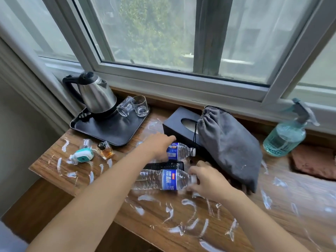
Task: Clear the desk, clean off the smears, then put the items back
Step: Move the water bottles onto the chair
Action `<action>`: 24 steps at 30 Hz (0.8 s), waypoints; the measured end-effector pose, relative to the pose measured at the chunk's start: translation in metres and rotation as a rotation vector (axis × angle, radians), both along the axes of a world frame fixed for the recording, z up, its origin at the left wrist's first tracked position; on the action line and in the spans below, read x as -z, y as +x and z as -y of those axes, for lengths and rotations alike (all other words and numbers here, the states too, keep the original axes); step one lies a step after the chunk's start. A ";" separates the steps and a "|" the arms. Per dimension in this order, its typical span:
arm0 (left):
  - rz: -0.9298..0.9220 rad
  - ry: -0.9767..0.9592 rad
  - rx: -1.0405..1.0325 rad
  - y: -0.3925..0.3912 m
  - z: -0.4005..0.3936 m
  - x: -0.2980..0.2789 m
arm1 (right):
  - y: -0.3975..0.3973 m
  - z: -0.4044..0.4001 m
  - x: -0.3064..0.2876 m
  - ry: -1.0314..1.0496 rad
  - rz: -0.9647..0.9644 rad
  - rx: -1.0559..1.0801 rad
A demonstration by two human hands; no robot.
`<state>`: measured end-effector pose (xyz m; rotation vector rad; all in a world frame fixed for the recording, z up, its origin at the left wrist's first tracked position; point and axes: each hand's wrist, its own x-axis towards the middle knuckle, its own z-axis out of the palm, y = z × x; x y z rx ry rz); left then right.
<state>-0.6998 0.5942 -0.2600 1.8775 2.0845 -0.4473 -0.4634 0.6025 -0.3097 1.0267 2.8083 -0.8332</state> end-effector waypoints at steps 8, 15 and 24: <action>0.078 0.071 0.181 -0.019 -0.001 0.001 | 0.000 0.013 -0.012 -0.002 -0.010 0.111; 0.444 0.434 -0.020 -0.069 0.036 -0.010 | -0.012 0.035 -0.075 -0.189 -0.290 0.240; 1.008 0.906 -0.381 -0.104 0.109 -0.025 | -0.100 0.073 -0.096 -0.199 -0.712 0.307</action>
